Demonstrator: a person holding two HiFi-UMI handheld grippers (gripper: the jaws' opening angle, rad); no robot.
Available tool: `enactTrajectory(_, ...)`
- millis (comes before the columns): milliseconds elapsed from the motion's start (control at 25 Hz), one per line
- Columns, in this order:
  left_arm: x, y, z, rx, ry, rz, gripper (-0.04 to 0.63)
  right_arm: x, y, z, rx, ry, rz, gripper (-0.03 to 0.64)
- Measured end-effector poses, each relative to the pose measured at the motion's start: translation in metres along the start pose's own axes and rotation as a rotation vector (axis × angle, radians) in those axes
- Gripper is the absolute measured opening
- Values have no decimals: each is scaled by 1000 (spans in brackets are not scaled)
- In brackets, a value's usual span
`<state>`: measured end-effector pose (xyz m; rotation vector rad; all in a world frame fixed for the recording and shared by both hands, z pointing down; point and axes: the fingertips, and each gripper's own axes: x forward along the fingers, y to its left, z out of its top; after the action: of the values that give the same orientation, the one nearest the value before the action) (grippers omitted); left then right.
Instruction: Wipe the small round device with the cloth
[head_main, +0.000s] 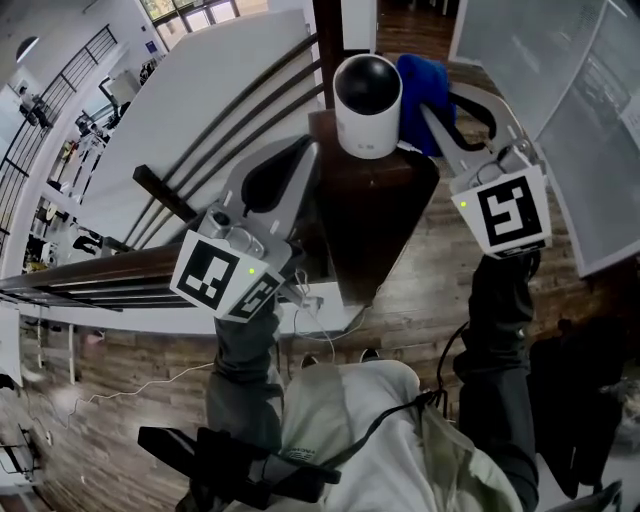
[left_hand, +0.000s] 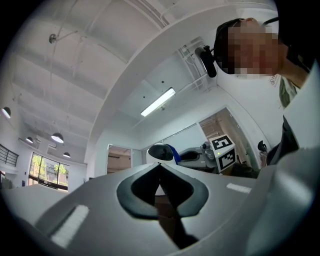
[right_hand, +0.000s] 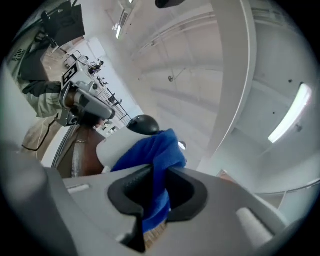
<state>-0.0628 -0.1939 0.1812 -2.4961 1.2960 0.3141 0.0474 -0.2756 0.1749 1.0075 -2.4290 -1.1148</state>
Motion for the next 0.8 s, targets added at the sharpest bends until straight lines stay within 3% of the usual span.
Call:
enactTrajectory(160, 1, -2, 3, -13, -11, -13, -5, -10, -46, 39, 54, -109, -105, 64)
enactTrajectory(280, 1, -1, 4, -22, -17, -16, -5, -2, -62, 75, -40, -141, -87, 64)
enactTrajectory(480, 1, -1, 6, -27, -22, -19, -5, 22, -29, 108, -297, -114, 23, 64)
enactTrajectory(800, -7, 2, 0, -27, -21, -27, -5, -6, 38, 113, -466, -124, 75, 64)
